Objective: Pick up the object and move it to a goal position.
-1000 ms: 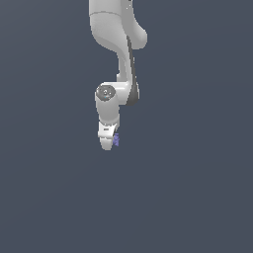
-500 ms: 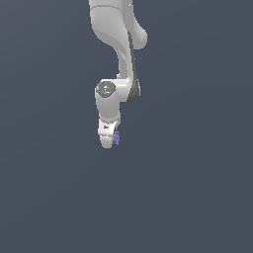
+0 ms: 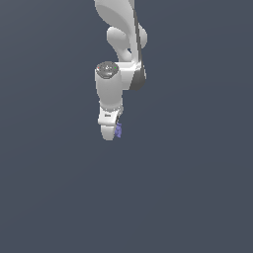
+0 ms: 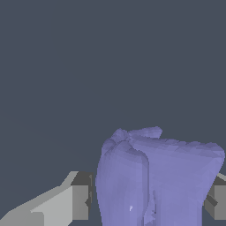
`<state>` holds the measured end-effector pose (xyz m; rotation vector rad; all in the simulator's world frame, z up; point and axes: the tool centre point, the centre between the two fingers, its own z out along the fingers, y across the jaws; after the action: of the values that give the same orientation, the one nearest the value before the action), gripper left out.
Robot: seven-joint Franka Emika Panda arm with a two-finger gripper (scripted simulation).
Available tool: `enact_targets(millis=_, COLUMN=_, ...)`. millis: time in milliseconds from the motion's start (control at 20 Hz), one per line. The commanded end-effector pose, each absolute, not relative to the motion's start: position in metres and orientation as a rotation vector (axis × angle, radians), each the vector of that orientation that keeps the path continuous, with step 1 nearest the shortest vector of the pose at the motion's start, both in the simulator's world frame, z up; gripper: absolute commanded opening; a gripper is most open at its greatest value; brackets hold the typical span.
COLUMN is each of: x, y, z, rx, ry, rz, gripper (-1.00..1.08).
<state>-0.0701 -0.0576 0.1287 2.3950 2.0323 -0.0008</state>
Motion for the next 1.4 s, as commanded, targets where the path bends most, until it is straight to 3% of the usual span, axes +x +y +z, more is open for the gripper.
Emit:
enact_targets(millis=0, x=-0.070, y=-0.053, z=0.154, rx=2.394, ry=2.033, rz=0.000, gripper=-1.00)
enact_targets(millis=800, x=-0.064, y=-0.022, z=0.320, rx=2.395, ry=2.035, rz=0.001, gripper=-1.00)
enact_targets(millis=1350, x=-0.059, y=-0.013, z=0.379, rx=2.396, ry=2.032, rz=0.000, gripper=-1.00)
